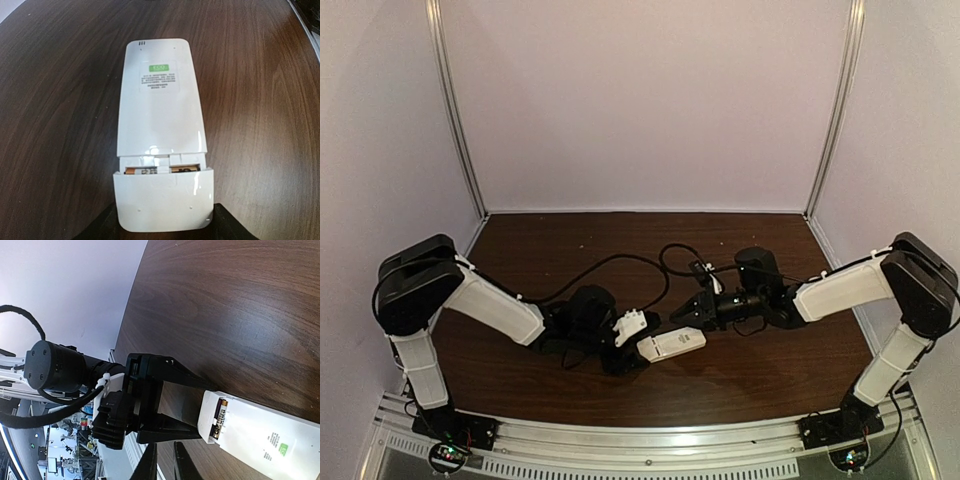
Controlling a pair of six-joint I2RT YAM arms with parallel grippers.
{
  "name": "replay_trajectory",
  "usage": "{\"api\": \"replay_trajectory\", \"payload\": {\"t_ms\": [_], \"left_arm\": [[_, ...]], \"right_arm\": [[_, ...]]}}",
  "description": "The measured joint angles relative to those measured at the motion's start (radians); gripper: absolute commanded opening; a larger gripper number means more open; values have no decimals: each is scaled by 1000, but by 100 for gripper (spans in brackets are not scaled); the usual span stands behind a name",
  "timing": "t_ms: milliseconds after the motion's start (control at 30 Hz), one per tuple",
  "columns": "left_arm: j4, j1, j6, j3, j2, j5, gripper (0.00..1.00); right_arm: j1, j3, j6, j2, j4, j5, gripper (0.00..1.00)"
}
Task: Load the batteries into the remote control
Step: Load the battery cover onto the remote control without the battery cover.
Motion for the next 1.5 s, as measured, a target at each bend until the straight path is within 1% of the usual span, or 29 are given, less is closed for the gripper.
{"api": "replay_trajectory", "payload": {"t_ms": [233, 500, 733, 1367, 1400, 1500], "left_arm": [[-64, 0, 17, 36, 6, -1, 63], [-87, 0, 26, 51, 11, -1, 63], [-99, 0, 30, 61, 14, -1, 60], [-173, 0, 37, 99, 16, -1, 59], [-178, 0, 38, 102, 16, -2, 60], [-192, 0, 42, 110, 16, -2, 65]], "right_arm": [[30, 0, 29, 58, 43, 1, 9], [83, 6, 82, 145, 114, 9, 6], [124, 24, 126, 207, 178, 18, 5], [139, 85, 97, 285, 149, 47, 4], [140, 85, 93, 288, 145, 48, 4], [140, 87, 76, 294, 124, 55, 3]]}}
